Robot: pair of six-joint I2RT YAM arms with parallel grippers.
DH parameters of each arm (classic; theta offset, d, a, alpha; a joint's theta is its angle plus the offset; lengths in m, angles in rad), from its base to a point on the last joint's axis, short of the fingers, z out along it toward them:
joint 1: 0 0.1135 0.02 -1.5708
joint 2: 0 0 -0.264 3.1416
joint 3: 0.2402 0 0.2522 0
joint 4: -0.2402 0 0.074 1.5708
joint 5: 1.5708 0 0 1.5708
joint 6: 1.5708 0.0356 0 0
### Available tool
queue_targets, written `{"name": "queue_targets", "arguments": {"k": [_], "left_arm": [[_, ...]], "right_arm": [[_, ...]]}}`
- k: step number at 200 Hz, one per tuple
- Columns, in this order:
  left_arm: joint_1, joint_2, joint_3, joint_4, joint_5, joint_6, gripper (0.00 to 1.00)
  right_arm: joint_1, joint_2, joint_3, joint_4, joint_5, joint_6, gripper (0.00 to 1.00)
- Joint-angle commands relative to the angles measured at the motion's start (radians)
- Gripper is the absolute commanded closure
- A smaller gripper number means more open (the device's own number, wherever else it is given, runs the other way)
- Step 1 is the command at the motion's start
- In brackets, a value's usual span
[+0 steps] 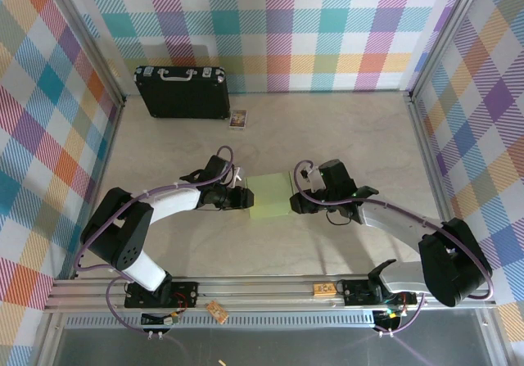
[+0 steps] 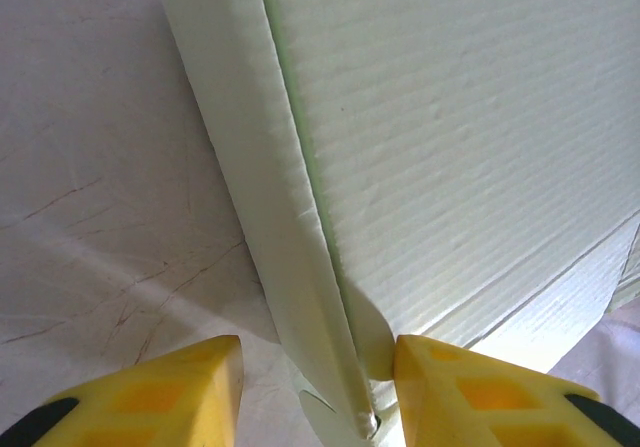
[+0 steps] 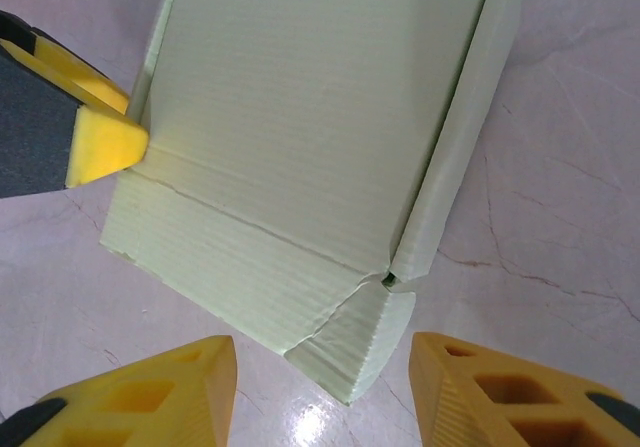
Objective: Fold the paper box
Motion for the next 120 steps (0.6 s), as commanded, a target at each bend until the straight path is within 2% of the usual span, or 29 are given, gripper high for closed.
{"name": "queue_targets", "arguments": {"k": [1,23,56,71,95,120], "left_arm": [[0.007,0.043,-0.018,-0.084,-0.046,0.01,0.56],[0.008,0.041,-0.019,-0.088,-0.05,0.011,0.57],[0.008,0.043,-0.019,-0.089,-0.047,0.008,0.57],[0.009,0.043,-0.021,-0.082,-0.043,0.005,0.58],[0.009,0.049,-0.021,-0.079,-0.038,0.006,0.58],[0.009,0.052,-0.022,-0.069,-0.031,0.001,0.58]], "right_arm": [[0.003,-0.008,-0.013,-0.002,-0.034,-0.013,0.53],[0.02,-0.035,-0.024,0.02,-0.097,-0.013,0.53],[0.082,-0.091,-0.064,0.118,-0.08,-0.091,0.49],[0.095,-0.094,-0.058,0.137,-0.022,-0.12,0.43],[0.087,-0.05,0.021,0.07,0.151,-0.148,0.37],[0.045,0.051,0.121,-0.034,0.149,-0.118,0.36]]}}
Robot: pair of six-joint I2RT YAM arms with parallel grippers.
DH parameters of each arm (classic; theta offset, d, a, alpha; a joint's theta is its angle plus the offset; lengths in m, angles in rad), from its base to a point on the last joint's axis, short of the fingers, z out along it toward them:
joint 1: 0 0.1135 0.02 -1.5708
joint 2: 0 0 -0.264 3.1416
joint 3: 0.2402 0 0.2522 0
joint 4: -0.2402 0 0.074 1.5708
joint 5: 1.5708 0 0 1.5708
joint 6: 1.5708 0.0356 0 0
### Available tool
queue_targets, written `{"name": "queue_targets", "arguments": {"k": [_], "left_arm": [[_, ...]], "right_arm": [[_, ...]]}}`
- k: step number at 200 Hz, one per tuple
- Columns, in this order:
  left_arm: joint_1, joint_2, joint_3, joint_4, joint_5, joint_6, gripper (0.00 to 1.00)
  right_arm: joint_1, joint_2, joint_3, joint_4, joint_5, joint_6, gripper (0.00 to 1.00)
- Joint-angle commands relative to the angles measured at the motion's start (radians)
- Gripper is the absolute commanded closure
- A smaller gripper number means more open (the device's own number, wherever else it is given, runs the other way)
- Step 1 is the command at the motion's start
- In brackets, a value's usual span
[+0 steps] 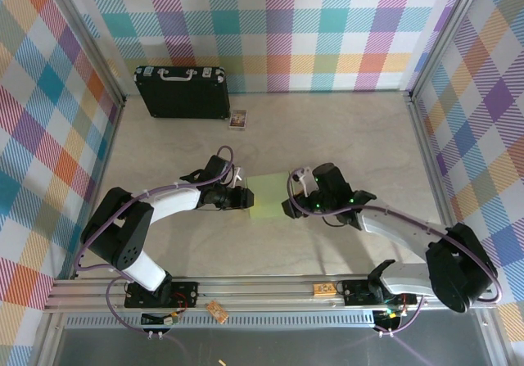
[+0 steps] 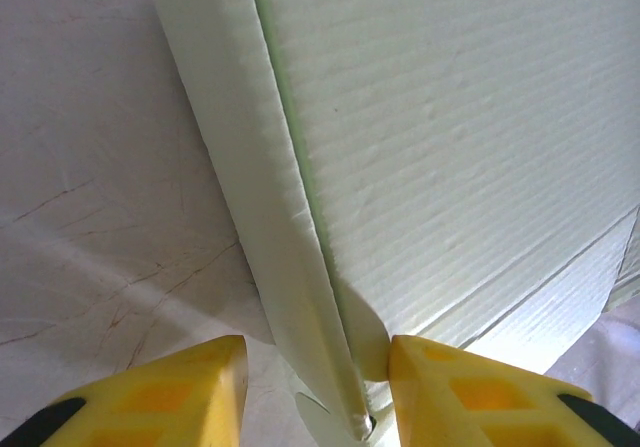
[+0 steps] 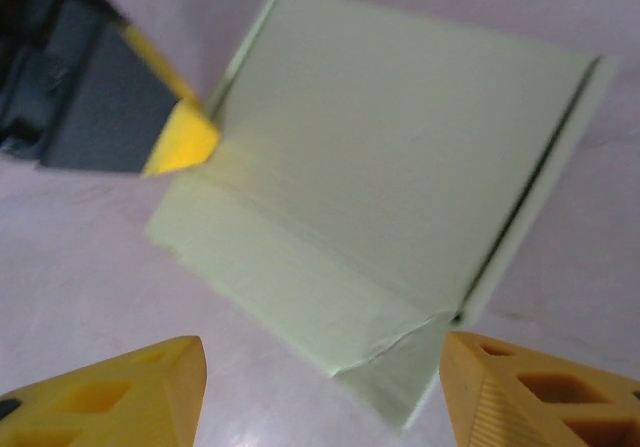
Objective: Fold the paper box
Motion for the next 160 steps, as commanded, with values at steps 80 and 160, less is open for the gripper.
{"name": "queue_targets", "arguments": {"k": [80,160], "left_arm": [[0.009,0.046,-0.025,-0.067,-0.037,-0.002,0.58],[0.011,-0.116,-0.064,-0.087,-0.057,-0.059,0.47]], "right_arm": [[-0.099,0.385,0.289,-0.174,-0.074,0.079,0.41],[-0.101,0.46,0.293,-0.168,-0.093,0.115,0.52]]}}
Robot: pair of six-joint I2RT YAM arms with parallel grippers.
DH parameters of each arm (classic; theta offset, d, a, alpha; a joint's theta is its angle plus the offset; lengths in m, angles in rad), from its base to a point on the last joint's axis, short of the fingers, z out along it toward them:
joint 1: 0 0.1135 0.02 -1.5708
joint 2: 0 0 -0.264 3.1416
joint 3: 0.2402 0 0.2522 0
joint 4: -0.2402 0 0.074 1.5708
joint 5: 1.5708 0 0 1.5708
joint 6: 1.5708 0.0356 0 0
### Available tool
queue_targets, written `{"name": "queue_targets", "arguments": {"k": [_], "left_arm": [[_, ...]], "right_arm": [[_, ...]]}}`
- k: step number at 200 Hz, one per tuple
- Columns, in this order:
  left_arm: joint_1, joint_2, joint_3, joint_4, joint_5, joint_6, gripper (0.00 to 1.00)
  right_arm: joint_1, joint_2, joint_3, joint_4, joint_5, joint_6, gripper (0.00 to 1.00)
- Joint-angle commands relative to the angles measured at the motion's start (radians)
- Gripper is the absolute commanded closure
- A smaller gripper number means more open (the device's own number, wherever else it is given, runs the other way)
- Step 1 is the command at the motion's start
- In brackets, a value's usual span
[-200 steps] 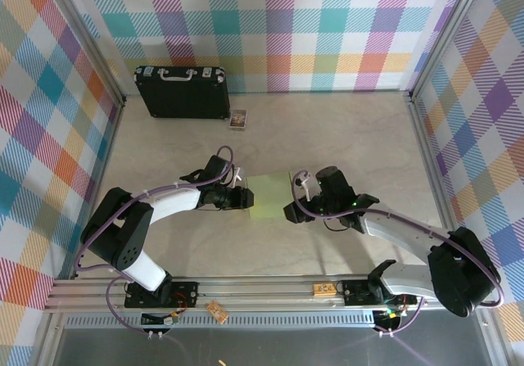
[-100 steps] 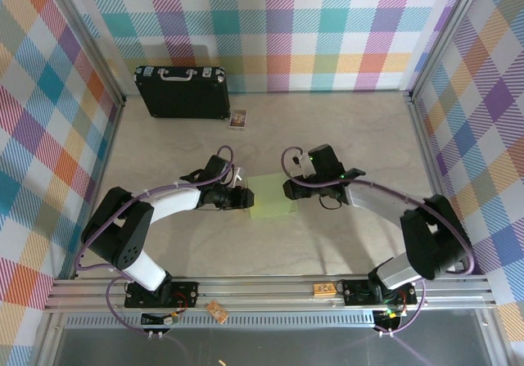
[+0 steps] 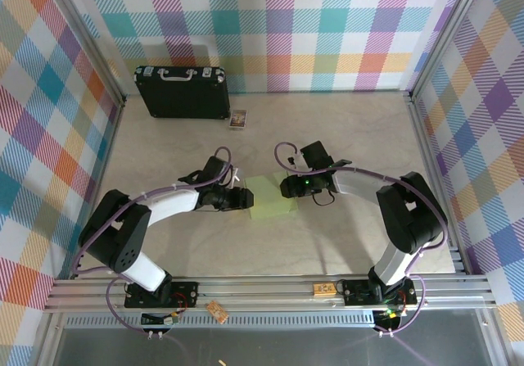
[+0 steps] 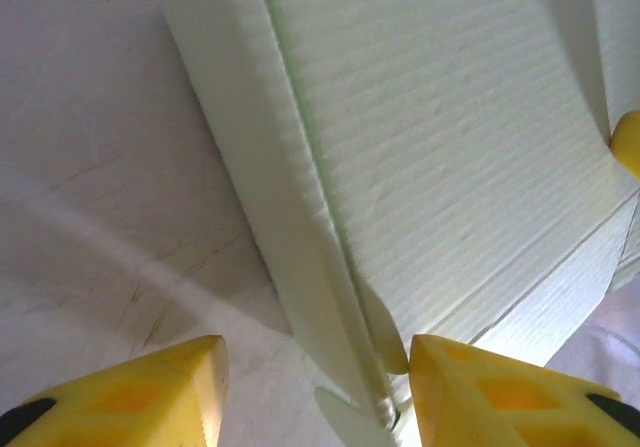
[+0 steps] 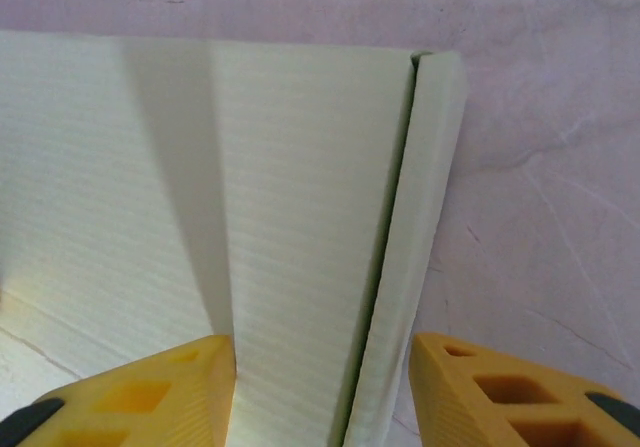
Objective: Fold the paper box
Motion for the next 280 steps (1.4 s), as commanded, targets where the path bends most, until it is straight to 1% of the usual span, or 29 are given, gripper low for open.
{"name": "queue_targets", "arguments": {"k": [1,14,39,71,94,110,152,195,246,280], "left_arm": [[0.007,-0.077,-0.041,-0.075,-0.041,-0.03,0.47],[0.007,-0.12,-0.066,-0.071,-0.034,-0.052,0.48],[-0.007,-0.183,-0.122,-0.031,0.03,-0.1,0.51],[-0.065,-0.255,-0.188,0.102,0.082,-0.195,0.53],[-0.1,-0.221,-0.171,0.149,0.1,-0.224,0.54],[-0.112,-0.184,-0.149,0.152,0.088,-0.223,0.56],[-0.114,-0.118,-0.133,0.12,0.018,-0.195,0.57],[-0.114,-0.091,-0.142,0.182,0.026,-0.212,0.57],[-0.113,-0.071,-0.119,0.195,0.033,-0.212,0.59],[-0.114,-0.05,-0.112,0.181,0.008,-0.197,0.59]], "right_arm": [[0.003,0.031,0.004,-0.035,-0.013,0.018,0.52],[0.003,0.03,0.001,-0.03,-0.012,0.019,0.52],[0.002,0.027,-0.004,-0.024,-0.018,0.022,0.52],[0.002,0.031,-0.01,-0.019,-0.021,0.023,0.52],[0.002,0.03,-0.015,-0.016,-0.024,0.022,0.52],[0.002,0.029,-0.019,-0.016,-0.025,0.022,0.52],[0.002,0.025,-0.019,-0.017,-0.031,0.02,0.52],[0.002,0.031,-0.02,-0.018,-0.035,0.015,0.52],[0.002,0.037,-0.017,-0.017,-0.044,0.015,0.53],[0.001,0.041,-0.017,-0.02,-0.044,0.01,0.53]]}}
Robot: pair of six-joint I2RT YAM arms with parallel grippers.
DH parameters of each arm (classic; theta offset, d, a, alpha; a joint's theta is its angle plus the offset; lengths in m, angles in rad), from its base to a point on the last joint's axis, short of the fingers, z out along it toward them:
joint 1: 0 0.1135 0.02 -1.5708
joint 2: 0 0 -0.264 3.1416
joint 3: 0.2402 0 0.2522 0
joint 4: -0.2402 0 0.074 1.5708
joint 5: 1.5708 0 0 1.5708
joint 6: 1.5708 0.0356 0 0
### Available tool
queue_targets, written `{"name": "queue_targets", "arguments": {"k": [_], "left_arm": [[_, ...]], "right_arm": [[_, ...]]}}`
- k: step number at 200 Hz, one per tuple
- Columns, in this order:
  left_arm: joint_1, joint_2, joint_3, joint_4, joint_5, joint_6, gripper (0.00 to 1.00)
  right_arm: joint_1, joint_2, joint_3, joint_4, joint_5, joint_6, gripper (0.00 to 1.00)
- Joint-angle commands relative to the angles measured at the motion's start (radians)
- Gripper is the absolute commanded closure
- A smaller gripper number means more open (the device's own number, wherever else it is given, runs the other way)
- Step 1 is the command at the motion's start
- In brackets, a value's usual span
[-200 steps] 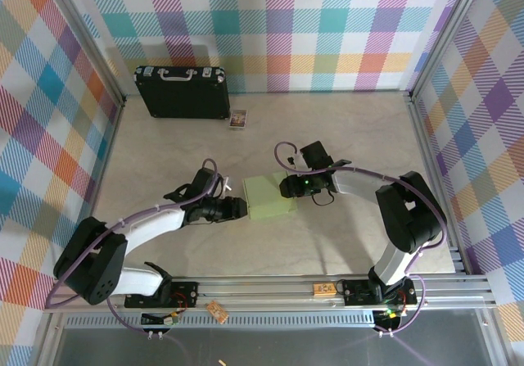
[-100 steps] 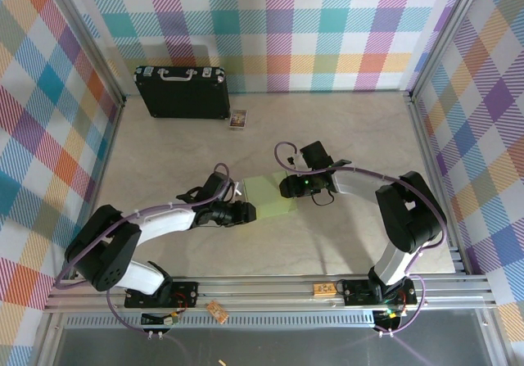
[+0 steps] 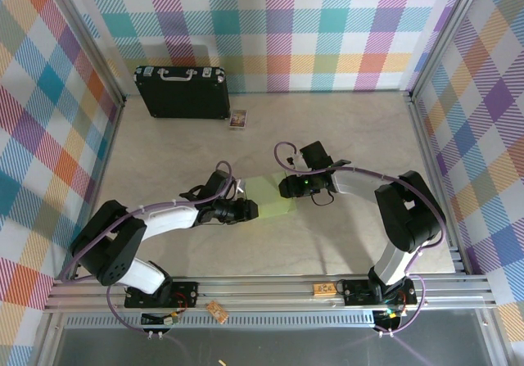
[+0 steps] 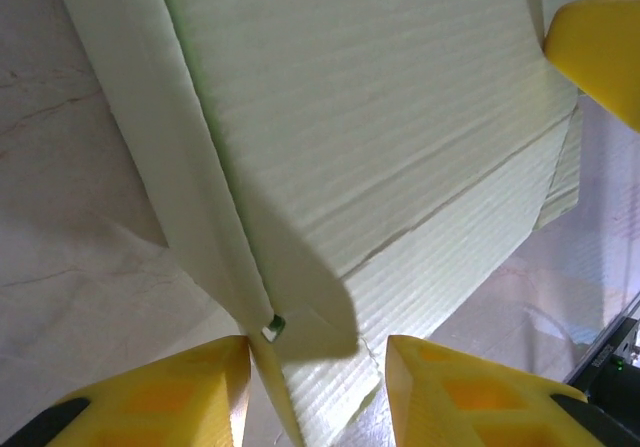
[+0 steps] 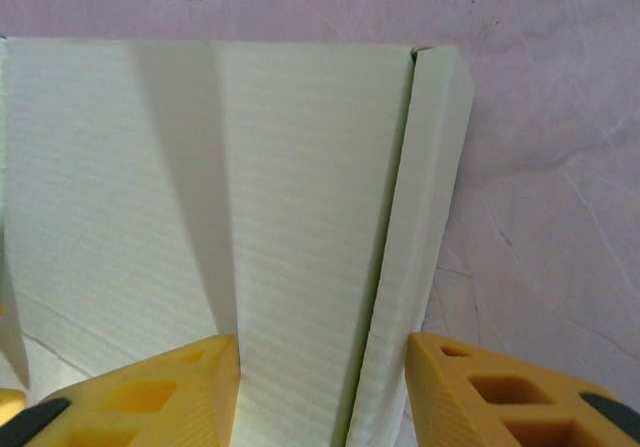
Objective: Fold the paper box
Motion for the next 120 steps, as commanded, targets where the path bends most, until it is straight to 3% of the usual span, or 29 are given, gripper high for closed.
{"name": "queue_targets", "arguments": {"k": [1,50,120], "left_arm": [[-0.003,0.019,0.027,0.008,-0.029,0.008,0.59],[-0.003,-0.013,0.03,-0.061,-0.103,0.039,0.59],[-0.002,-0.015,0.046,-0.072,-0.114,0.077,0.6]], "right_arm": [[0.002,0.029,-0.019,-0.035,-0.007,-0.007,0.53],[0.002,0.037,-0.015,-0.044,-0.002,-0.01,0.53],[0.002,0.038,-0.017,-0.047,-0.005,-0.013,0.53]]}}
